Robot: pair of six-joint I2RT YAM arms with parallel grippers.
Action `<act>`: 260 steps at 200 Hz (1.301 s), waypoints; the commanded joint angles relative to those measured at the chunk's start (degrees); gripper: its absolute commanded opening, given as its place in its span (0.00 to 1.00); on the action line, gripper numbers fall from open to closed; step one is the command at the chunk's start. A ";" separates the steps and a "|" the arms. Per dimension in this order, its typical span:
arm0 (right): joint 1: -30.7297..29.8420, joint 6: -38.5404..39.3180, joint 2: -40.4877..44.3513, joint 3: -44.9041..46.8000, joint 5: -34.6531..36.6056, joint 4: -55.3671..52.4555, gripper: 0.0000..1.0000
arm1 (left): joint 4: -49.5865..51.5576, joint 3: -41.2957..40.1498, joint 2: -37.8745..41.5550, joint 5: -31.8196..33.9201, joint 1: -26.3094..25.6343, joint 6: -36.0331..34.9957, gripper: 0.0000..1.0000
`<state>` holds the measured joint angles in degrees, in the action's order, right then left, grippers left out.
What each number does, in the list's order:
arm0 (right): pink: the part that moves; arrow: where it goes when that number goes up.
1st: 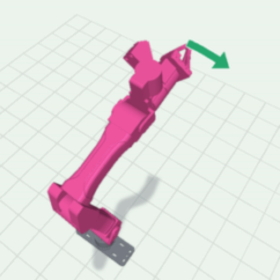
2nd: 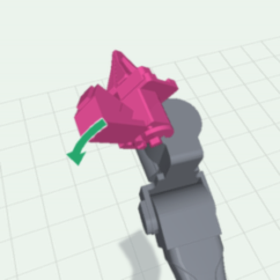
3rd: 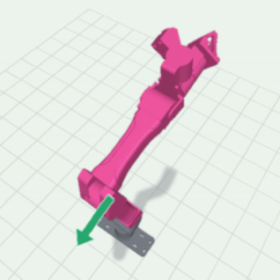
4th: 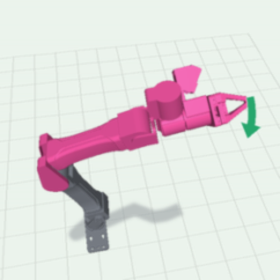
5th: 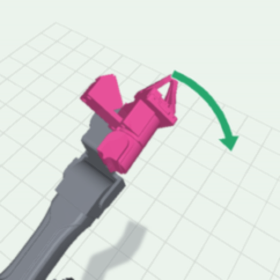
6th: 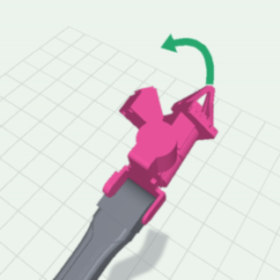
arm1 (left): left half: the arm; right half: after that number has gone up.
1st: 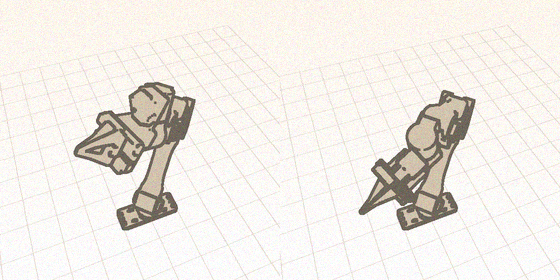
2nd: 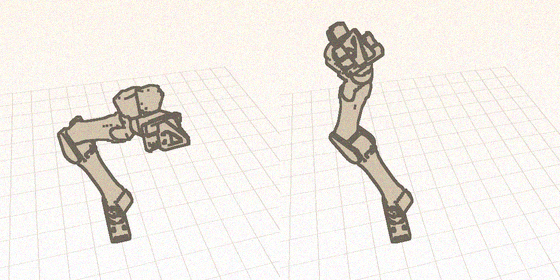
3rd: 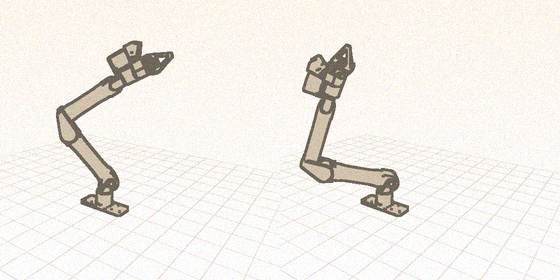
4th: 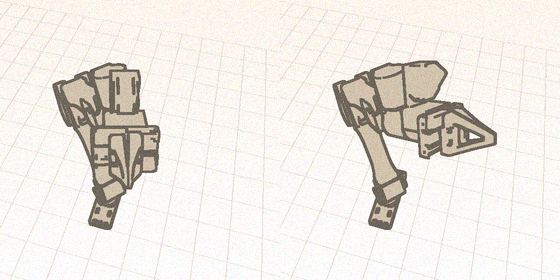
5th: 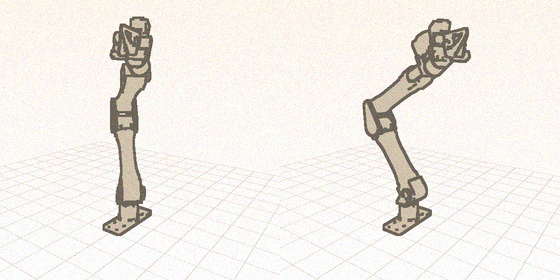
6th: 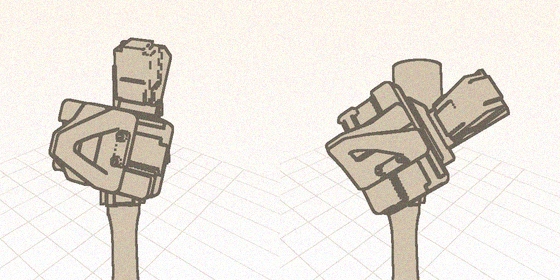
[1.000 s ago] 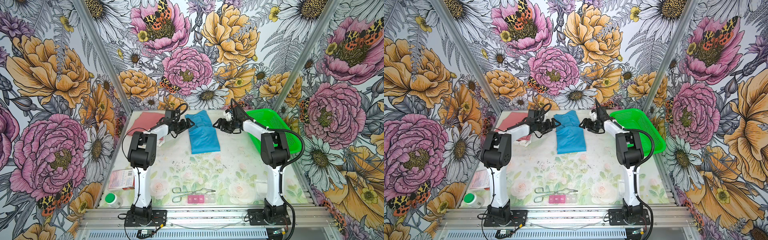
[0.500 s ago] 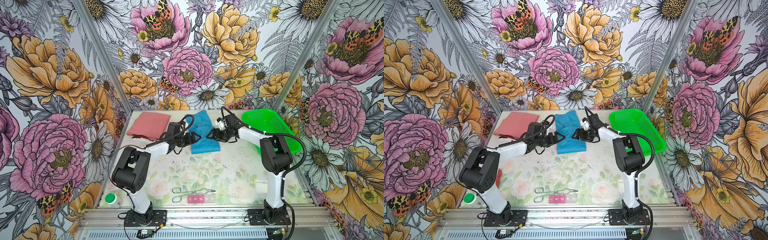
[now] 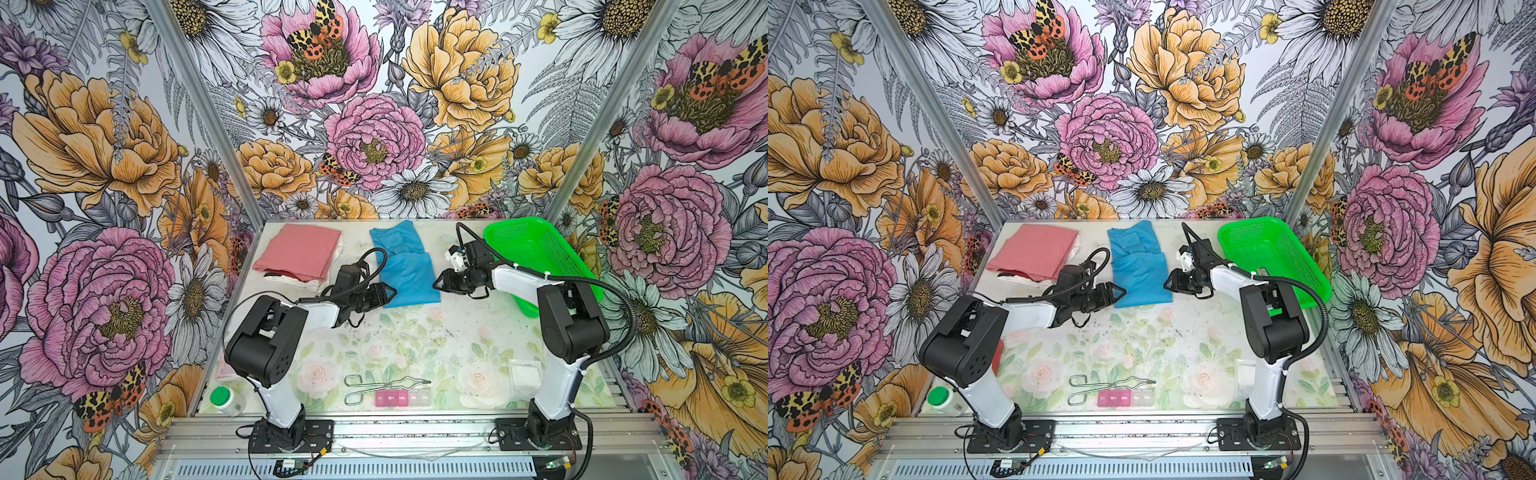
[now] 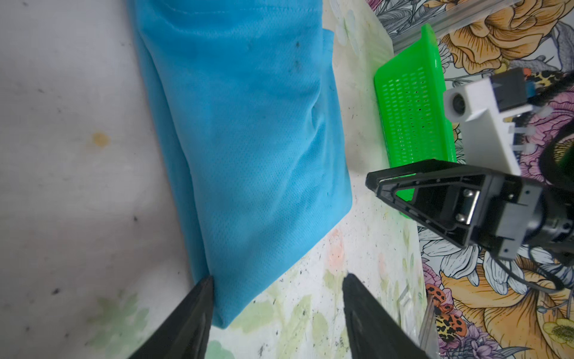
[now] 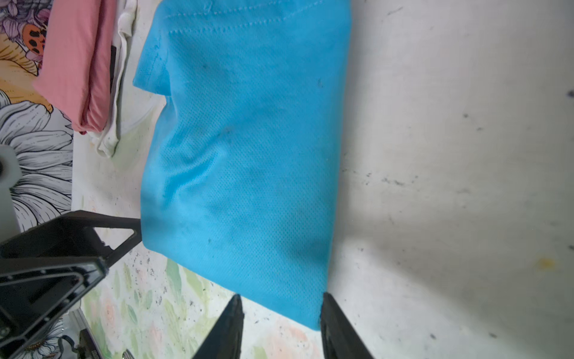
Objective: Fold and stack t-shirts
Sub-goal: Move the T-shirt to the center of the board.
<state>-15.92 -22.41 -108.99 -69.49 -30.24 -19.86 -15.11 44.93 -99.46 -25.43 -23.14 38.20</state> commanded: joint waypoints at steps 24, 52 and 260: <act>-0.01 1.31 -1.64 0.05 -1.15 2.22 0.37 | -3.24 -1.51 -0.38 0.71 -0.40 0.26 0.65; 0.01 1.44 -1.81 0.75 -1.64 2.57 0.37 | -3.48 -2.87 -0.05 1.07 -0.51 0.30 0.64; 0.09 -1.23 3.87 10.97 -3.82 8.49 0.00 | -5.38 -8.84 1.19 1.87 -1.24 1.00 0.00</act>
<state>-15.92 -22.50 -108.88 -60.82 -33.10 -13.85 -19.33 38.20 -99.53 -24.45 -23.90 39.53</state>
